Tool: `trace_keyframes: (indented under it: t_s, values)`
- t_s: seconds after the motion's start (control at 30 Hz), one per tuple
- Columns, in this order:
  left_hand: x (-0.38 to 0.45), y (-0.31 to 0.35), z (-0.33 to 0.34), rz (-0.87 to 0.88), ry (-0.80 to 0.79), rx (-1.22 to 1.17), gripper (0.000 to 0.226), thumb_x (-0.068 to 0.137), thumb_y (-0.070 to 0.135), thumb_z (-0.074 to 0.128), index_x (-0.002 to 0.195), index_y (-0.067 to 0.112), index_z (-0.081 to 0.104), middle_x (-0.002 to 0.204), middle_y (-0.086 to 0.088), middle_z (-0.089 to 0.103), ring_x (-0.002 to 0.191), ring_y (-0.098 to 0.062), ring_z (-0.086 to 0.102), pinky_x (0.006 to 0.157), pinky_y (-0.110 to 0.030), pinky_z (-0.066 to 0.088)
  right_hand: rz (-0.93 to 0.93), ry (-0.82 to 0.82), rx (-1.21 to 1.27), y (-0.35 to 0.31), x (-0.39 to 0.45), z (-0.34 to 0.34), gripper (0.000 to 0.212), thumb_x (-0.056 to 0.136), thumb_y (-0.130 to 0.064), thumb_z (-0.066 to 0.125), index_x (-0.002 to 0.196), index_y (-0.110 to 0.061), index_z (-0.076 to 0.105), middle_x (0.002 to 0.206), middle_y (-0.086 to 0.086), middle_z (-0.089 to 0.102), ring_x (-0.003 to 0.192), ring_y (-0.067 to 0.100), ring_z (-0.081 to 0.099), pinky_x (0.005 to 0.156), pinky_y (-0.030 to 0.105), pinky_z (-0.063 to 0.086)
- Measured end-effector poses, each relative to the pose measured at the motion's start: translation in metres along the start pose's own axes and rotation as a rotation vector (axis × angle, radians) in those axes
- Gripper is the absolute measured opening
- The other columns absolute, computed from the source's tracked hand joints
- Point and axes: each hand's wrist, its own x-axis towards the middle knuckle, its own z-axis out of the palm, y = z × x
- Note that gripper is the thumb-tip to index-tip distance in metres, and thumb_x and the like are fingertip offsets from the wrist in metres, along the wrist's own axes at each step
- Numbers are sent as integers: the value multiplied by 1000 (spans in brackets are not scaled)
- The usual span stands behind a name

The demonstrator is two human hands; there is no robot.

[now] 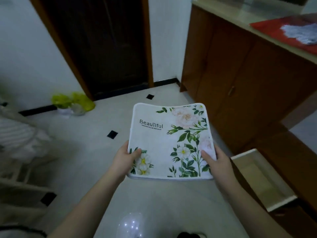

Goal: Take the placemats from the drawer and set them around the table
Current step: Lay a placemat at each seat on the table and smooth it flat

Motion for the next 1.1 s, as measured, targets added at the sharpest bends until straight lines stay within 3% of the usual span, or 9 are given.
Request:
trace_keyframes:
  t_s: [0.17,0.33,0.4,0.47,0.57,0.73,0.93,1.1]
  values:
    - [-38,-26,-119,36,161,-17,25,94,16,66,115,30,62,105,1,76,92,-21,74,84,-45,60,24,-170,74,-20,-22,114,18,93,-22,67,105,-35,66,98,-2,77,81,22,76,60,39,62]
    - [-87,-56,-199,58,363,-43,25,92,16,68,102,38,62,97,10,76,87,-10,74,75,-32,60,-6,-358,67,-34,-49,198,25,93,-16,67,115,-27,66,99,-4,77,83,21,76,59,32,60]
    - [-108,-69,-222,50,452,-78,25,92,16,69,103,38,63,95,14,76,84,-7,74,68,-23,59,-19,-452,46,-41,-57,227,26,93,-16,66,117,-26,65,101,-2,77,86,22,75,64,35,61]
    - [-127,-84,-241,37,534,-124,26,91,15,69,108,34,63,97,11,76,87,-9,74,71,-25,59,-28,-537,25,-47,-64,253,26,93,-17,66,117,-27,66,101,-1,77,88,22,75,70,39,62]
    - [-153,-106,-261,16,622,-201,29,91,13,69,114,31,64,102,7,77,91,-13,74,78,-35,59,-39,-664,-10,-51,-72,288,26,93,-18,66,118,-28,65,104,0,76,92,24,74,78,45,61]
    - [-187,-132,-278,-10,780,-340,30,91,10,70,112,32,66,103,7,77,91,-15,75,69,-26,59,-53,-843,-39,-55,-79,340,30,93,-16,66,121,-29,64,106,-1,76,93,25,74,82,51,59]
    - [-222,-144,-279,-101,1022,-457,25,90,5,69,110,20,67,101,-6,77,90,-27,75,75,-41,61,-48,-1072,-84,-54,-80,395,34,93,-17,67,125,-25,63,109,1,75,97,26,73,87,55,57]
    - [-255,-146,-264,-145,1178,-584,30,92,2,65,122,8,62,106,-16,75,95,-36,73,84,-50,59,-26,-1272,-118,-49,-90,434,36,92,-17,68,126,-26,63,108,0,76,97,25,73,85,54,58]
